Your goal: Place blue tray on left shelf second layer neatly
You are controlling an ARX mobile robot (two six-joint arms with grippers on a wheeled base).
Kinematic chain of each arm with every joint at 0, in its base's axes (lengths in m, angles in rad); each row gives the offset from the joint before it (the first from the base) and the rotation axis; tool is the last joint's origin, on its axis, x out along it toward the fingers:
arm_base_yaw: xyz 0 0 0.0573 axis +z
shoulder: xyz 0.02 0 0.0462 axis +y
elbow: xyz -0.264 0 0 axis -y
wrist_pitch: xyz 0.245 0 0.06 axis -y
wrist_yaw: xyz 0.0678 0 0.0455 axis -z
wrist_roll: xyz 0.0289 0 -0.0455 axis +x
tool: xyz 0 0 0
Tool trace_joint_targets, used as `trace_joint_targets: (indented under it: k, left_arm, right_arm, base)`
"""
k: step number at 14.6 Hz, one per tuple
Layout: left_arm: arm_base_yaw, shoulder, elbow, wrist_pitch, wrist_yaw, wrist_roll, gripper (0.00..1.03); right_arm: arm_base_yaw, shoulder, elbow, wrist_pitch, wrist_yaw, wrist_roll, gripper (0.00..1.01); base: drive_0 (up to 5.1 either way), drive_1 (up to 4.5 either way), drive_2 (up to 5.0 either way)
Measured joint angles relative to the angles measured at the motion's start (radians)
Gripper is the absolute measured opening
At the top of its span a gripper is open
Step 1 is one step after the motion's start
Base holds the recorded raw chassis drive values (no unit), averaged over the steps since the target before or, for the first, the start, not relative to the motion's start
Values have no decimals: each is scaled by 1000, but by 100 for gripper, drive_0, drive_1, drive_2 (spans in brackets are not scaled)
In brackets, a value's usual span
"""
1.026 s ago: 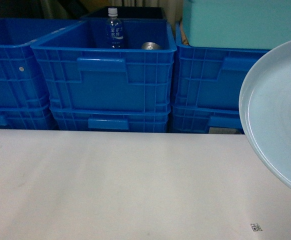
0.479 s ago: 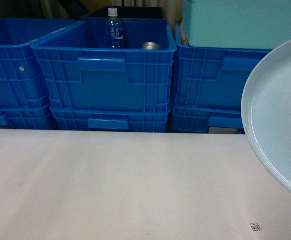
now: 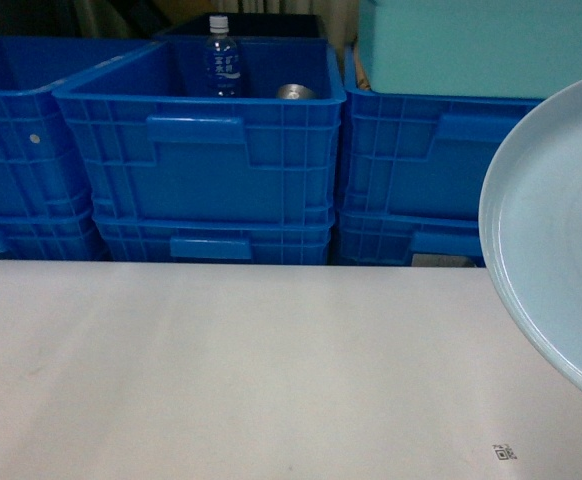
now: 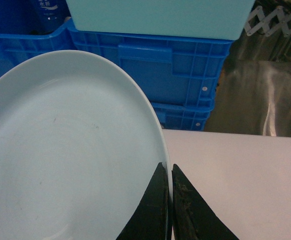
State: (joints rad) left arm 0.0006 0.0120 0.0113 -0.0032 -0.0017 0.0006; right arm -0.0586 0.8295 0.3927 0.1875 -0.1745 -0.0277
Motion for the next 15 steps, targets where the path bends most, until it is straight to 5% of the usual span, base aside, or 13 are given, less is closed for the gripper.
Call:
trace_joint_targets:
  k: [15]
  left_arm:
    - [-1, 0, 0, 0, 0, 0, 98]
  right_arm:
    - [0, 2, 0, -5, 3, -1, 2]
  base:
    - [282, -576, -230]
